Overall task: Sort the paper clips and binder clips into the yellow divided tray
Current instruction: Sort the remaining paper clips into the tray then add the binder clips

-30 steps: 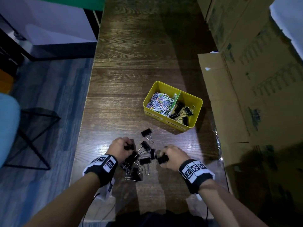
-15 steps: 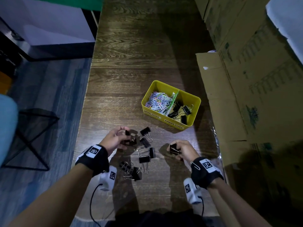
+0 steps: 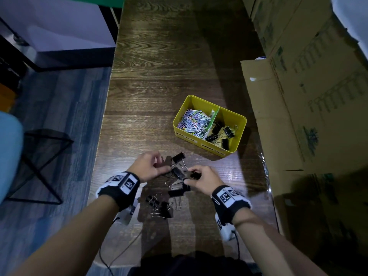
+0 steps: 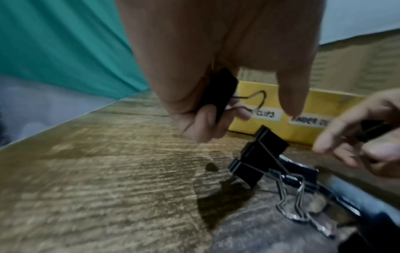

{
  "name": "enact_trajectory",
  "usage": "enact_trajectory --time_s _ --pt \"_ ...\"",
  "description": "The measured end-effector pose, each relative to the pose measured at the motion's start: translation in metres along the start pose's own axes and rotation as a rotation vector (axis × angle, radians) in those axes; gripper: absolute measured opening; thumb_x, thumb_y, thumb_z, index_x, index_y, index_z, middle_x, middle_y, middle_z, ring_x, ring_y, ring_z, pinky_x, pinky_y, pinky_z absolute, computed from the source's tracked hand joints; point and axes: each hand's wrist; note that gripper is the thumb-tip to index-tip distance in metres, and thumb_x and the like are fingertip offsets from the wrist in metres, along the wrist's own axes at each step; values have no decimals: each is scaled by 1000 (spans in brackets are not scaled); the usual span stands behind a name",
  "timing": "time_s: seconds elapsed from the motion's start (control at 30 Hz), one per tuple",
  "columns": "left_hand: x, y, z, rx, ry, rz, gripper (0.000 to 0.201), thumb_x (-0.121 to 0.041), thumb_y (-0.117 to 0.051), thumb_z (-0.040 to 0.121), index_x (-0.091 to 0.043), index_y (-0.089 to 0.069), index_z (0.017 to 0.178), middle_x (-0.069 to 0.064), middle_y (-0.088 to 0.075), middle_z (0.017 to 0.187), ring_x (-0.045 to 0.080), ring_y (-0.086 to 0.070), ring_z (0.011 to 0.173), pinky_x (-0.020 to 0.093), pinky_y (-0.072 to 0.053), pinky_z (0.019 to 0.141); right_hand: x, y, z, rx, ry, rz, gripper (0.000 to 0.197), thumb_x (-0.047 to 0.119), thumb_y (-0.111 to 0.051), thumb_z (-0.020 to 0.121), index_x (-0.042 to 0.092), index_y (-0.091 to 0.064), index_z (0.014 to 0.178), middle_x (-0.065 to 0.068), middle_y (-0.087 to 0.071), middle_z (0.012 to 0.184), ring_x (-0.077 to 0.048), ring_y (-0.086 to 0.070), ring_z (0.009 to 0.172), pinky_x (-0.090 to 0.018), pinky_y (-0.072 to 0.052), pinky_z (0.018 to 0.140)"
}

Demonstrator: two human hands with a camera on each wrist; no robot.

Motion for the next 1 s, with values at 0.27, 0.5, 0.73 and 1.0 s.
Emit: enact_trajectory --time_s 0.27,0.5,0.73,1.0 --pt "11 -23 6 1 -7 193 31 -41 -73 74 -24 -65 98 2 -70 93 18 -63 84 26 -48 73 6 -16 7 49 80 -327 40 28 -78 75 14 -63 110 -12 -60 113 -25 -60 100 -28 -48 81" --pt "32 3 -6 14 229 -960 68 -48 -87 48 0 -64 90 28 -65 99 25 -62 66 26 -46 47 -14 3 3 94 -9 49 18 22 -78 75 17 -65 86 1 -67 85 -12 -63 72 -33 -55 74" --pt "-34 30 0 133 101 -1171 33 -5 -71 67 -10 -49 92 18 -65 76 30 -68 63 28 -54 48 -17 50 -19 -167 68 553 28 -1 -78 68 22 -67 79 -1 -69 95 -25 -65 95 -51 -49 92" --pt "-157 22 38 299 -19 -899 27 0 -54 87 -3 -52 114 16 -62 82 23 -64 60 26 -55 48 -4 121 -22 -404 131 888 37 -7 -68 76 25 -69 95 -13 -67 105 -35 -65 96 -47 -56 82"
Point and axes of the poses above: each hand's wrist, its own z-axis towards the middle knuckle, its own y-axis out of the back of the hand, x = y × z
